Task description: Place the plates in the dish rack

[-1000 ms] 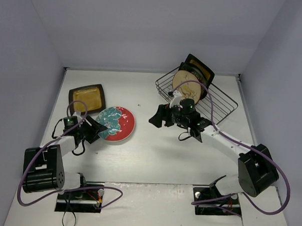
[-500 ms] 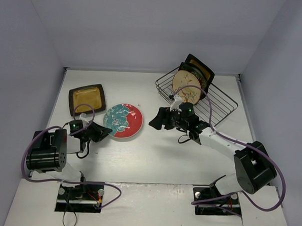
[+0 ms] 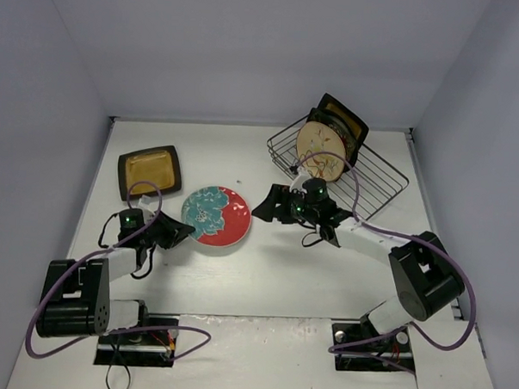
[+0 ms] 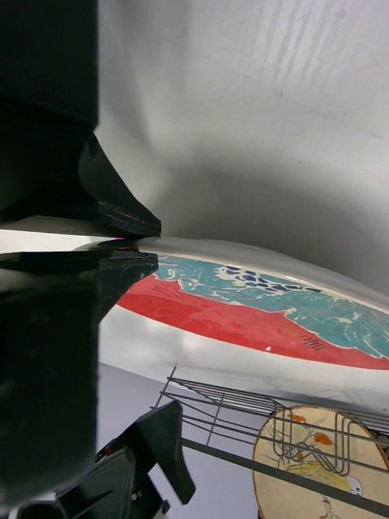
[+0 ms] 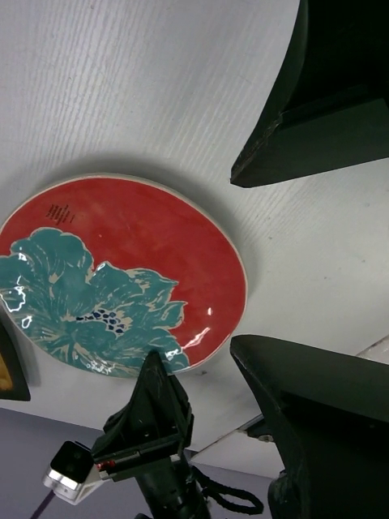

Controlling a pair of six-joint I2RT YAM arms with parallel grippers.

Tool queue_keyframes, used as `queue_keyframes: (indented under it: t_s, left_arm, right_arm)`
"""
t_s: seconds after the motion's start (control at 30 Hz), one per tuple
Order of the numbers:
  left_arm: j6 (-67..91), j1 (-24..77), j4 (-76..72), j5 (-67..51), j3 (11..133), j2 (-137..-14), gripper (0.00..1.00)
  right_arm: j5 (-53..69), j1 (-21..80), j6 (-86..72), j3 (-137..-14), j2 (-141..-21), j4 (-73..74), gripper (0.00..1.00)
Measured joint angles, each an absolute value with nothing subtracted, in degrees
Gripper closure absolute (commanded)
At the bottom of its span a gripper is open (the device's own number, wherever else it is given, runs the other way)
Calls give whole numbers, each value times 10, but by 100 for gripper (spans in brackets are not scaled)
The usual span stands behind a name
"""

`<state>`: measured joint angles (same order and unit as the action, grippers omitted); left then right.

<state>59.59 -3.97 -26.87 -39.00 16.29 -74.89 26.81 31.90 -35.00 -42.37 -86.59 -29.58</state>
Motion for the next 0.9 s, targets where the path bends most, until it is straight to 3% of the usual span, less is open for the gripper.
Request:
queue_keyframes:
  t_s: [0.9]
  left_arm:
    - [667,-38,-324,-458,140,-673,100]
  right_arm:
    - [315,322,-496,-430,-1021,-434,28]
